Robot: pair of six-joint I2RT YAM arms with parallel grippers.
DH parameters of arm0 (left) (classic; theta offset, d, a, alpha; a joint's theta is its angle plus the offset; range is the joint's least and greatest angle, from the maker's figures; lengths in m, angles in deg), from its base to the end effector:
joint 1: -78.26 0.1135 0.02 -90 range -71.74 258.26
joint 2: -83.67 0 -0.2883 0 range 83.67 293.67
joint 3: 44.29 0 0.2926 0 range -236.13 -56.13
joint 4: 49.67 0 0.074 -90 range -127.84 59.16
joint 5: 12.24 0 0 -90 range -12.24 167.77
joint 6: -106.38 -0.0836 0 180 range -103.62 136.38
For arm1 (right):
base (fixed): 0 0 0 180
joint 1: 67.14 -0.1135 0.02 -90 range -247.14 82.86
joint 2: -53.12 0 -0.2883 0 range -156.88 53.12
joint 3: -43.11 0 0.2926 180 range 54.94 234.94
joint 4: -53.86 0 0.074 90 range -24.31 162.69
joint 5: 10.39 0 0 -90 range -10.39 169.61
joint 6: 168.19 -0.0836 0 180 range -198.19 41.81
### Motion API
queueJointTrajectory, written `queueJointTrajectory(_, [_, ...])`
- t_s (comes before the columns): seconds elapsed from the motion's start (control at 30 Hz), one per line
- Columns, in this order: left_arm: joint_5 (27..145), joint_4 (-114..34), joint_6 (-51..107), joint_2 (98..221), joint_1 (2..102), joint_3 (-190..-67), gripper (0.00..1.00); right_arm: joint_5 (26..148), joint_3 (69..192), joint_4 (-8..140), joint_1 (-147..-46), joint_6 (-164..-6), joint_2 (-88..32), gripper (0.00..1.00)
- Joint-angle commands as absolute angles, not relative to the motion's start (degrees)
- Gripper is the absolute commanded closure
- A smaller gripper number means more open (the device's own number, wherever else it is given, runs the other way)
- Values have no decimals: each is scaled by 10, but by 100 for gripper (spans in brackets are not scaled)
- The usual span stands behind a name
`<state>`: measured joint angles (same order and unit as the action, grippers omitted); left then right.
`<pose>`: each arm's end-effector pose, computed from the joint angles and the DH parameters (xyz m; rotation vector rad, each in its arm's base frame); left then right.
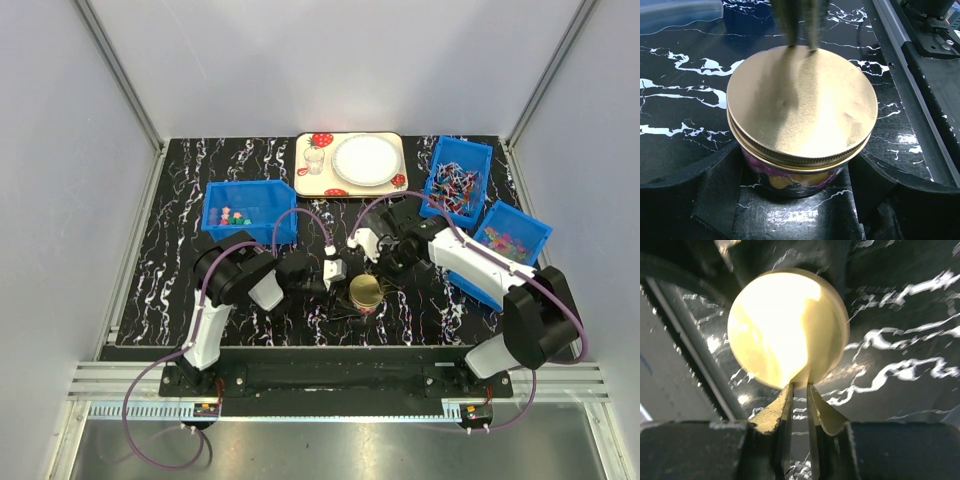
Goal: Pack the candies
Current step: Screw the bottle lid onto the packing bottle.
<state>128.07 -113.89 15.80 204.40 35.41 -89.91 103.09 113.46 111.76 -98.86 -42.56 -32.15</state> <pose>0.2258 -0.2972 0.0545 1.2779 1.3744 -1.2875 0.2576 0.1984 0.1815 -1.6121 2.2624 0.5624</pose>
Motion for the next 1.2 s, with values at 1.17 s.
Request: queueJointTrajectory(1.17, [1250,-1333,160,2042,364,-907,31,1166,1333,1143,-990,-444,-494,48])
